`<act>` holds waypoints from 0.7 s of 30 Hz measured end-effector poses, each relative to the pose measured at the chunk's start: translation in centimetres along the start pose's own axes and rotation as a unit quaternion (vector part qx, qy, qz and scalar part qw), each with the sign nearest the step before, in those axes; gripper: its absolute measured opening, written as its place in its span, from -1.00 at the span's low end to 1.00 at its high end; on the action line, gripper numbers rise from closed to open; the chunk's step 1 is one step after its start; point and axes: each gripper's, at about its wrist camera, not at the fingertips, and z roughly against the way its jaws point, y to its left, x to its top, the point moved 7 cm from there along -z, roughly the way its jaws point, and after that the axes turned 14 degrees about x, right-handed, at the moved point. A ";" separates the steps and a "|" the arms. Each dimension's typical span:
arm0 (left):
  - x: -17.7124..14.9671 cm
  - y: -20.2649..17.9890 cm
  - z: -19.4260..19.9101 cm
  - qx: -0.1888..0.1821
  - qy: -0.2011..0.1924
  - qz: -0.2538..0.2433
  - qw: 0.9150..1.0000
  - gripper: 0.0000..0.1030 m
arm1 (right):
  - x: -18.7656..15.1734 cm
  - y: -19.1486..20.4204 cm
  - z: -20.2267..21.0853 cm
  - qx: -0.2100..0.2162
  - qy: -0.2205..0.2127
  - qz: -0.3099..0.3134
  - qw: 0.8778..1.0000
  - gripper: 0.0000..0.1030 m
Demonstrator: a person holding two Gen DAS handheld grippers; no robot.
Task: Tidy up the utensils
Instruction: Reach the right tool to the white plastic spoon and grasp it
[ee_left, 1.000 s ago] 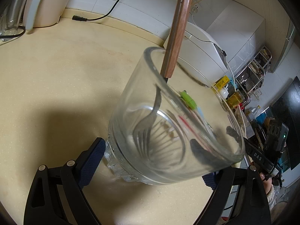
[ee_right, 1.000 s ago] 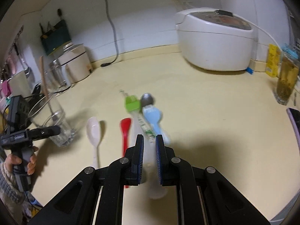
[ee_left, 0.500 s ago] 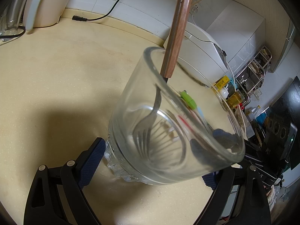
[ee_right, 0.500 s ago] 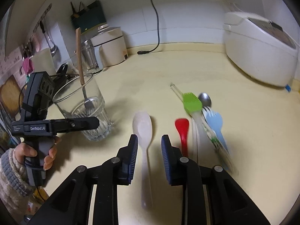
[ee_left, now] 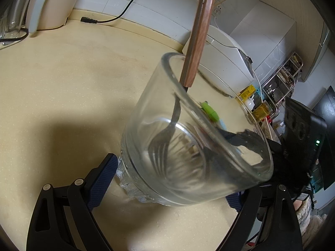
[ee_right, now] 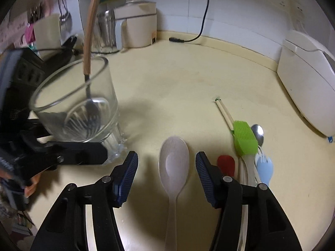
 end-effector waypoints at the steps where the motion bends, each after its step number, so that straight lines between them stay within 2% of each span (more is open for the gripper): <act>1: 0.0 0.0 0.0 0.000 0.000 0.000 1.000 0.81 | 0.0 -0.1 -0.3 -0.002 0.005 0.000 1.000 0.13; 8: 0.0 -0.1 0.1 -0.005 0.000 0.004 1.000 0.81 | 0.4 -1.8 -2.2 -0.018 0.027 -0.015 0.999 0.11; 11: 0.0 0.0 0.1 -0.004 0.000 0.003 1.000 0.81 | 0.5 -2.1 -2.5 -0.008 0.027 -0.026 0.999 0.01; 15: 0.0 -0.1 0.0 -0.004 0.000 0.003 1.000 0.82 | 0.6 -2.5 -2.4 -0.016 0.023 -0.030 0.999 -0.36; 21: 0.0 -0.1 0.0 -0.002 0.000 0.002 1.000 0.82 | 0.7 -2.2 -0.8 -0.007 -0.008 -0.035 0.999 -0.36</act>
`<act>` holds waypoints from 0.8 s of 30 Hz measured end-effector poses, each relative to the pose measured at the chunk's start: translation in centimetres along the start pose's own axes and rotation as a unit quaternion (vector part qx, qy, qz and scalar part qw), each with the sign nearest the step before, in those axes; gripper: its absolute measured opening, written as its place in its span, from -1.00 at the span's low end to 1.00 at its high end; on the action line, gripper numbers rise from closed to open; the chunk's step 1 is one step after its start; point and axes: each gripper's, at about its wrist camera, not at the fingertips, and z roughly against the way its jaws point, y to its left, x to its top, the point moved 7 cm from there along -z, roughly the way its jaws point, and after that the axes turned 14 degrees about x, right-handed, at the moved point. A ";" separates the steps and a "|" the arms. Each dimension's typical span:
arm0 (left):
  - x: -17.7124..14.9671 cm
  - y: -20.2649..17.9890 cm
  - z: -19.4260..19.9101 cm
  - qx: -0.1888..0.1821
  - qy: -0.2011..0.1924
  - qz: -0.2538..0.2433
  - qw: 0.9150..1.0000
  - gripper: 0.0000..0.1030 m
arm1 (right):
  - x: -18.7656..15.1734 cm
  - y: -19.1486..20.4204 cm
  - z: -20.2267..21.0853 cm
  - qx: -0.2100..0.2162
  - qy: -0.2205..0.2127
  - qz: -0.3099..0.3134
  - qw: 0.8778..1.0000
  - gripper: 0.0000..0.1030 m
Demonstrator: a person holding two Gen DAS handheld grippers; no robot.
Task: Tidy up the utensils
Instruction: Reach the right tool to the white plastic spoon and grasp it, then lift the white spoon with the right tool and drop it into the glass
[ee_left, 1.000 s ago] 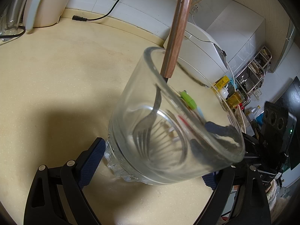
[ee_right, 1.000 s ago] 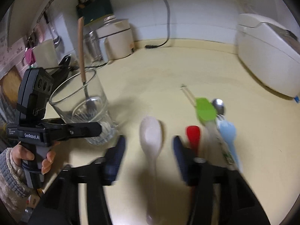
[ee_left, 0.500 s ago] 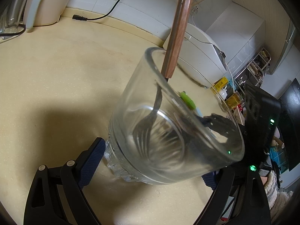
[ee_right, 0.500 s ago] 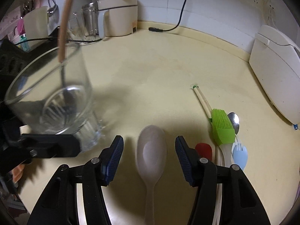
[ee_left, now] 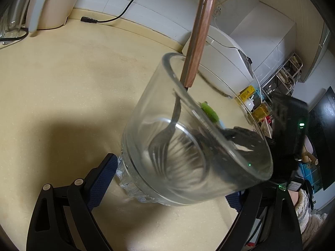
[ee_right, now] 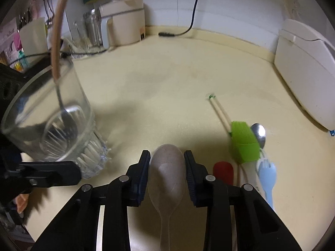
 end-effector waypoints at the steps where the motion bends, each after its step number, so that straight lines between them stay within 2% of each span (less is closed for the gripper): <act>1: 0.0 0.0 0.0 0.001 0.000 0.000 1.000 0.82 | -0.1 0.2 0.7 0.002 -0.010 -0.002 1.000 -0.36; 9: 0.0 0.0 0.0 0.001 0.000 -0.001 1.000 0.82 | 0.4 1.2 6.4 0.006 -0.095 -0.014 0.995 -0.36; 15: 0.0 0.0 0.0 0.001 0.000 -0.001 1.000 0.82 | 0.7 1.8 10.7 0.000 -0.158 -0.009 0.987 -0.36; 24: 0.0 0.0 0.0 0.002 0.000 -0.001 1.000 0.82 | 2.4 2.2 14.2 -0.014 -0.199 0.005 0.980 -0.36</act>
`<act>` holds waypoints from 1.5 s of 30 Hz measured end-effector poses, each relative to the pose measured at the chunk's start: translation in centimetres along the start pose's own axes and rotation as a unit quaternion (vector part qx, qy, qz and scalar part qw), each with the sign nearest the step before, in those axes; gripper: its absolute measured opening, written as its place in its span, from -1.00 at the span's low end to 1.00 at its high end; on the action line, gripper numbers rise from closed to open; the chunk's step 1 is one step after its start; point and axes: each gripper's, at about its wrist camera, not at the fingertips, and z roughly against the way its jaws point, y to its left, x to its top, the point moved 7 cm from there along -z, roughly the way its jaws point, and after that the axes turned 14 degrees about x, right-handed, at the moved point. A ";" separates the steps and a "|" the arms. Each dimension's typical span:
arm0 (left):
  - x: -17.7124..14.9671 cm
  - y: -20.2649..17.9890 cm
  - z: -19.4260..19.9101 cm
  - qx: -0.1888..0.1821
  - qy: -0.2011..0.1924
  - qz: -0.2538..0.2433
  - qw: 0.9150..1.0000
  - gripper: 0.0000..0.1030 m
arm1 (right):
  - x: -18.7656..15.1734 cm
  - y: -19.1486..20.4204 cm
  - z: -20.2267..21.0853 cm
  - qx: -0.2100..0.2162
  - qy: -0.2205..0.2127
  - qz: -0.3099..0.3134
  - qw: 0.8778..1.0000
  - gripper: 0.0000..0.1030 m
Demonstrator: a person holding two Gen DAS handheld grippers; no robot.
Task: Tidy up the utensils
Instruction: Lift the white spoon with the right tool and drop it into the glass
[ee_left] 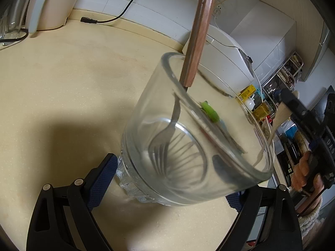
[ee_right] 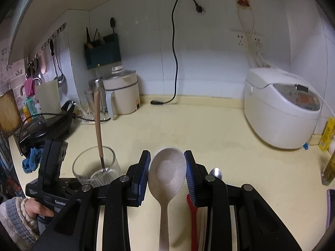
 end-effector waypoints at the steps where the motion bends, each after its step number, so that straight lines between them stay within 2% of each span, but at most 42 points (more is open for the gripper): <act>1: 0.0 0.0 0.0 0.000 0.000 0.000 1.000 0.82 | 0.3 0.1 0.2 0.000 -0.003 0.001 1.000 -0.36; 6: 0.0 0.0 0.0 0.000 0.000 0.000 1.000 0.81 | 1.6 0.8 1.0 0.005 -0.019 0.006 1.000 -0.36; 13: 0.0 0.0 0.0 0.000 0.000 0.000 1.000 0.81 | 5.3 3.5 1.3 0.041 -0.057 0.019 0.997 -0.36; 19: 0.0 0.0 0.0 0.000 0.000 0.000 1.000 0.82 | 9.8 6.7 1.7 0.075 -0.120 0.042 0.989 -0.36; 24: 0.0 0.0 0.0 0.000 0.000 0.000 1.000 0.82 | 11.7 8.7 0.1 0.107 -0.140 0.041 0.984 -0.36; 28: 0.0 0.0 0.0 0.000 0.000 0.000 1.000 0.82 | 10.8 9.5 -2.5 0.120 -0.128 0.033 0.984 -0.36; 34: 0.0 0.0 0.0 0.000 0.000 0.000 1.000 0.82 | 7.6 9.9 -5.7 0.120 -0.088 0.030 0.988 -0.36; 45: 0.0 0.0 0.0 0.000 0.000 0.000 1.000 0.82 | 4.2 9.6 -6.4 0.113 -0.052 0.039 0.991 -0.36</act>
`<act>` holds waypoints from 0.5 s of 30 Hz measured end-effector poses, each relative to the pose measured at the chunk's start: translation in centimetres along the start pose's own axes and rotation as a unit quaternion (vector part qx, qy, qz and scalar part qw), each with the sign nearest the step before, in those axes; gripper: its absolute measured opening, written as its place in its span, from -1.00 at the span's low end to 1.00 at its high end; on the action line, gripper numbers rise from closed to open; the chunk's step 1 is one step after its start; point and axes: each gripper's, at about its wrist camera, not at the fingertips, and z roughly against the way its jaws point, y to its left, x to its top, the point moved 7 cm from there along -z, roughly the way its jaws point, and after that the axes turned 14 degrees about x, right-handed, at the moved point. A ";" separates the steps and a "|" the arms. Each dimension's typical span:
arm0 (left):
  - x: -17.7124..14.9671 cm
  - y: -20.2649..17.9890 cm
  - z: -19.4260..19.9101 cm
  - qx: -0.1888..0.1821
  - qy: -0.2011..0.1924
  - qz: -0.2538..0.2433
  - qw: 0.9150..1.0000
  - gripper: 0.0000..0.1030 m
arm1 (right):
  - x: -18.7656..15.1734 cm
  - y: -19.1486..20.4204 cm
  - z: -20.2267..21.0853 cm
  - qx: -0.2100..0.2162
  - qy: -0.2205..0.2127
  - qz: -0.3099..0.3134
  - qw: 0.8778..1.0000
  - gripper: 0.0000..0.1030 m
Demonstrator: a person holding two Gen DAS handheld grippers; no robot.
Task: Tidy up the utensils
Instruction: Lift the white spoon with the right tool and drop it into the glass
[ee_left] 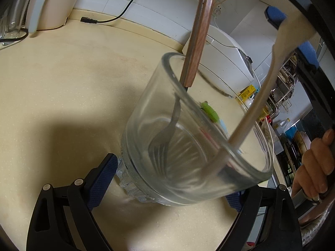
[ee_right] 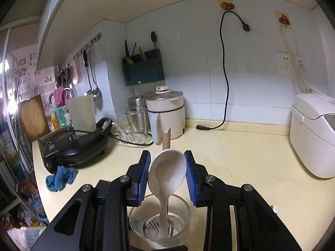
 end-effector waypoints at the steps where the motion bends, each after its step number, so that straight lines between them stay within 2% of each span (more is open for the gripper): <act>1: 0.0 0.0 0.0 0.000 0.000 0.000 1.000 0.82 | -0.2 0.0 0.0 0.001 0.003 0.000 1.000 -0.36; 9: 0.0 0.0 0.0 0.000 0.000 0.000 1.000 0.82 | -1.8 0.8 -0.9 0.003 0.032 0.006 0.999 -0.29; 15: 0.0 0.0 0.0 0.000 0.000 0.000 1.000 0.82 | -1.8 0.4 1.3 0.007 0.015 -0.016 1.000 -0.24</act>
